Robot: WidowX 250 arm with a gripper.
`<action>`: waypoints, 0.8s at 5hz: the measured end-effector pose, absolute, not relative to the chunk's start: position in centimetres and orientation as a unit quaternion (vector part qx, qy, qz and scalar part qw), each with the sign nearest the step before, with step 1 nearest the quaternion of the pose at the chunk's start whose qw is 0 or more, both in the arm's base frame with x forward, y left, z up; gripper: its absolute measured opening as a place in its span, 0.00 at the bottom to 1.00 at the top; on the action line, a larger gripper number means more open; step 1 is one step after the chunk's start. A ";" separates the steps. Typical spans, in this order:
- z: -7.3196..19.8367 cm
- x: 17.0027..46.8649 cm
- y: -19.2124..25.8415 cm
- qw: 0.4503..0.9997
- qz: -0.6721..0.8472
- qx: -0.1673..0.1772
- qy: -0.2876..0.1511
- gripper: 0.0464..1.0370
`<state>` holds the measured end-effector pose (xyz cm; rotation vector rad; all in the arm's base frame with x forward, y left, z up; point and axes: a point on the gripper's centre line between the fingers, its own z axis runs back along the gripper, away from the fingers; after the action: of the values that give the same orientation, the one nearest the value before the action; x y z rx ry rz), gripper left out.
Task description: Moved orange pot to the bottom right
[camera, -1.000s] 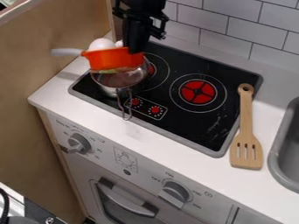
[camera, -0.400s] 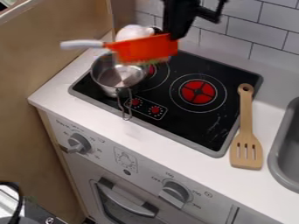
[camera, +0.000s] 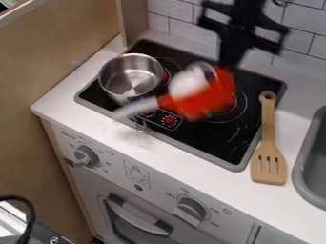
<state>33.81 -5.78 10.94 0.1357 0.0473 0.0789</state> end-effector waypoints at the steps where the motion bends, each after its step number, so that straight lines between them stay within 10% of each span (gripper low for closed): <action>1: 9.2 34.2 -7.4 0.995 0.057 0.077 0.004 0.01; 4: 7.5 34.1 -8.0 0.993 0.073 0.087 -0.018 0.01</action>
<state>34.14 -7.97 7.49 0.1746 -0.0358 0.1472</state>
